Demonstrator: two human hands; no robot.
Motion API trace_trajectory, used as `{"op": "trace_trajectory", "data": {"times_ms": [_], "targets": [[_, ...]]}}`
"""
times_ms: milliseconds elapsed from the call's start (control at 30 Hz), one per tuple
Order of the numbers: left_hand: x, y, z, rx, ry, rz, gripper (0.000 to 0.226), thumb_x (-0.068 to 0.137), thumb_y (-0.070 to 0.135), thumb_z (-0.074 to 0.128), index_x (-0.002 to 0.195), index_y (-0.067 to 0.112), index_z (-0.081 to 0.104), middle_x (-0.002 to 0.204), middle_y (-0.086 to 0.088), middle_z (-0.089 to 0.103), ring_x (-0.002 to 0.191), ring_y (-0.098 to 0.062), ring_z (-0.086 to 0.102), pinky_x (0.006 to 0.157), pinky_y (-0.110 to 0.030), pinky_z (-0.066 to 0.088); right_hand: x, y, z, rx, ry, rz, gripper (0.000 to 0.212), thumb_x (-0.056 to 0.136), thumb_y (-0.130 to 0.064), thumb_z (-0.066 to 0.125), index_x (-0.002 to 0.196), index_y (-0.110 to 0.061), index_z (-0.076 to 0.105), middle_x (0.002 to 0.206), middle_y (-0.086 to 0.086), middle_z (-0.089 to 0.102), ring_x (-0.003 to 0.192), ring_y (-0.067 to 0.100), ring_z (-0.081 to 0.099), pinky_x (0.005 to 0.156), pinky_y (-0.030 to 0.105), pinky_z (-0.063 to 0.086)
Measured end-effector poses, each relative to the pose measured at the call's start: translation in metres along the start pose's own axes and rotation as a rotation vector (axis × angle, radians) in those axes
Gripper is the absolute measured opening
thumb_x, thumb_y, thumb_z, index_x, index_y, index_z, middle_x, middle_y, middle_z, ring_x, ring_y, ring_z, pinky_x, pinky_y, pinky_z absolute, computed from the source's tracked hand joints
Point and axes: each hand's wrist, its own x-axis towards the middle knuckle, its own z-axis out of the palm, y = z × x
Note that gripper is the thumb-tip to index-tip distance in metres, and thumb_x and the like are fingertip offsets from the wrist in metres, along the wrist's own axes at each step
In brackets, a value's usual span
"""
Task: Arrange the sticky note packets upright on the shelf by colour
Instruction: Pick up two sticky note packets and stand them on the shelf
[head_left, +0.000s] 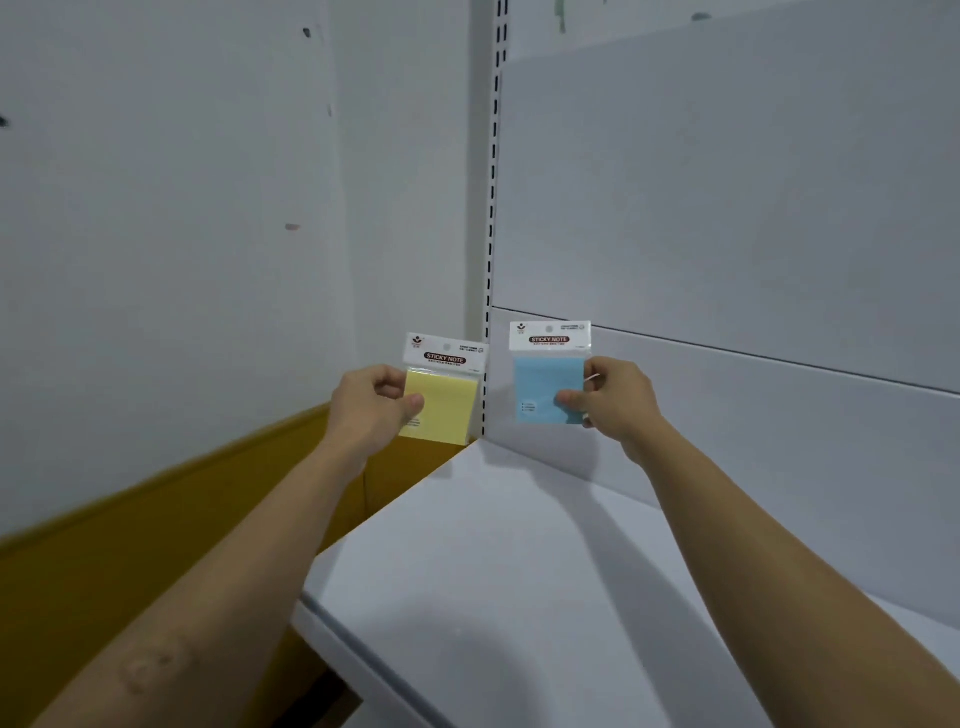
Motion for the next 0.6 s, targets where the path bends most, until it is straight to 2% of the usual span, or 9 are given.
{"op": "trace_trajectory", "data": {"times_ms": [100,167,300,367,467,600], "targets": [[0.019,-0.009,0.031,-0.019,-0.067,0.003,0.014,0.083,0.002,0.069,0.093,0.011,0.066,0.085,-0.007,0.066,0.074,-0.021,0.065,0.059,-0.026,0.048,0.007,0.018,-0.006,-0.050,0.038,0.035,0.015,0.074,-0.010,0.078,0.086,-0.011,0.068,0.083,0.010,0.067,0.077,0.025,0.064,0.064,0.037,0.058],[0.033,-0.016,0.051,-0.030,-0.109,0.017,0.012,0.084,0.002,0.068,0.091,0.011,0.066,0.082,-0.006,0.064,0.073,-0.020,0.063,0.062,-0.029,0.051,0.011,0.030,-0.008,-0.094,0.071,0.057,0.016,0.072,-0.011,0.079,0.085,-0.010,0.070,0.083,0.012,0.069,0.079,0.029,0.066,0.070,0.043,0.059],[0.061,-0.038,0.088,-0.057,-0.185,0.037,0.011,0.084,0.001,0.066,0.091,0.010,0.066,0.081,-0.005,0.064,0.073,-0.020,0.061,0.072,-0.032,0.049,0.012,0.054,0.001,-0.168,0.128,0.128,0.017,0.070,-0.014,0.079,0.086,-0.013,0.073,0.081,0.007,0.070,0.079,0.027,0.068,0.072,0.046,0.058],[0.073,-0.053,0.106,-0.063,-0.223,0.032,0.012,0.086,-0.001,0.062,0.090,0.009,0.066,0.075,-0.002,0.061,0.071,-0.019,0.058,0.071,-0.028,0.046,0.011,0.066,0.007,-0.174,0.160,0.179,0.015,0.072,-0.014,0.078,0.087,-0.014,0.073,0.082,0.005,0.071,0.079,0.025,0.068,0.073,0.044,0.058],[0.090,-0.077,0.133,-0.091,-0.281,0.026,0.020,0.088,-0.005,0.057,0.081,0.013,0.062,0.070,0.001,0.058,0.070,-0.019,0.054,0.066,-0.026,0.042,0.008,0.081,0.021,-0.176,0.224,0.240,0.016,0.076,-0.015,0.076,0.091,-0.015,0.072,0.086,0.000,0.071,0.081,0.020,0.066,0.073,0.033,0.054],[0.100,-0.098,0.161,-0.118,-0.318,0.004,0.015,0.090,-0.008,0.051,0.086,0.005,0.057,0.069,0.001,0.053,0.068,-0.018,0.048,0.050,-0.007,0.037,0.009,0.097,0.047,-0.154,0.324,0.272,0.013,0.077,-0.013,0.074,0.088,-0.016,0.069,0.083,-0.002,0.069,0.078,0.017,0.062,0.066,0.018,0.045]]}}
